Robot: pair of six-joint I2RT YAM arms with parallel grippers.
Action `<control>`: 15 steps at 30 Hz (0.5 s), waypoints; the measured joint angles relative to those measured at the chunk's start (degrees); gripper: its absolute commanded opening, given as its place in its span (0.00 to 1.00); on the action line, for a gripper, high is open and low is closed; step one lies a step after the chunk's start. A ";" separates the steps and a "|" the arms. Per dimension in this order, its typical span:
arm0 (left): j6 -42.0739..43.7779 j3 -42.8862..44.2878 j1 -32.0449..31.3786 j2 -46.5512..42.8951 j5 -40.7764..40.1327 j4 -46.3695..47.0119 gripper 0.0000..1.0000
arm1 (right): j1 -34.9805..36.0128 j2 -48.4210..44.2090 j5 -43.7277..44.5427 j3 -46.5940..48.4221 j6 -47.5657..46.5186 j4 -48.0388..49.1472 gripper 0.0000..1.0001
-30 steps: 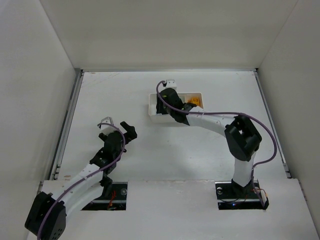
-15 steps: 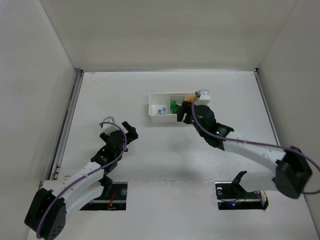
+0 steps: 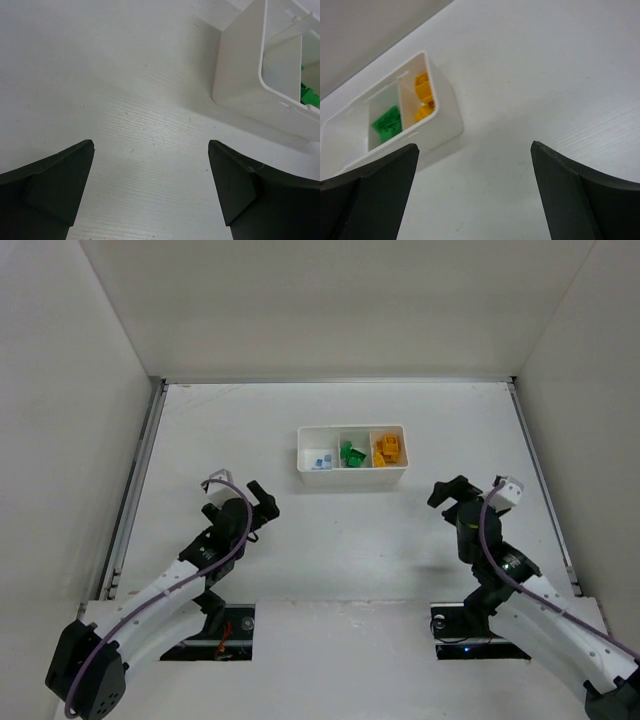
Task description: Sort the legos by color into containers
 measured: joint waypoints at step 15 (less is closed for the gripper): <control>-2.32 -0.42 -0.46 -3.91 0.11 -2.95 1.00 | -7.23 -0.20 -1.16 -2.14 4.76 -6.97 1.00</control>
